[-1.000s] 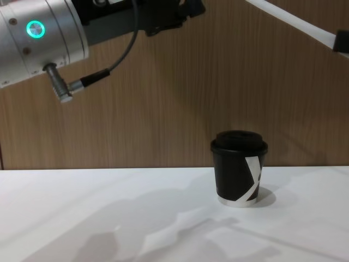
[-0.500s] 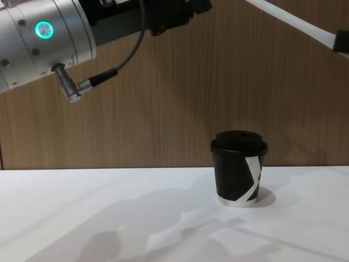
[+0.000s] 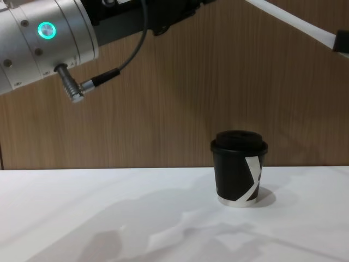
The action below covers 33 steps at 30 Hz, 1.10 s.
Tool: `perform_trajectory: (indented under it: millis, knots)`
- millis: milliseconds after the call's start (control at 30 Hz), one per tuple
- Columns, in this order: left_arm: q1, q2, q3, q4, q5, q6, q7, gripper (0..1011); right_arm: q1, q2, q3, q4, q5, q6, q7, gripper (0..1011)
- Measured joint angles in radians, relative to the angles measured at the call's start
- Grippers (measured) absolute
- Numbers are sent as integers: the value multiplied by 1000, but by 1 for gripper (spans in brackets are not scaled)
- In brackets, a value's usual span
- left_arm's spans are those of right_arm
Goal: Pick up the straw with one hand, pass it to the other hand, and insert it into the cup.
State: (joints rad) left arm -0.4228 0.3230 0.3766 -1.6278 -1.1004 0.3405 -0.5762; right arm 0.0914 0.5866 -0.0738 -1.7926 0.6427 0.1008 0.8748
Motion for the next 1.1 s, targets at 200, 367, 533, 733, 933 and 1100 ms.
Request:
perform_trajectory:
  millis: [200,367,533,733,933,1100]
  knots:
    - [0,-1,1,1,-1,-1,0,236,0,0,0,0,0,0,0,1]
    - [-1,-1,1,1,-1,-1,0,114,0,0,0,0,0,0,0,1]
    - [-1,-1,2,2,-2,-2,0,72,0,0,0,0,0,0,0,2]
    - [-1,-1,2,2,-2,-2,0,33,0,0,0,0,0,0,0,34]
    - [-1,-1,2,2,-2,-2,0,8,0,0,0,0,0,0,0,197]
    - [-1,-1,2,2,-2,-2,0,10,0,0,0,0,0,0,0,330]
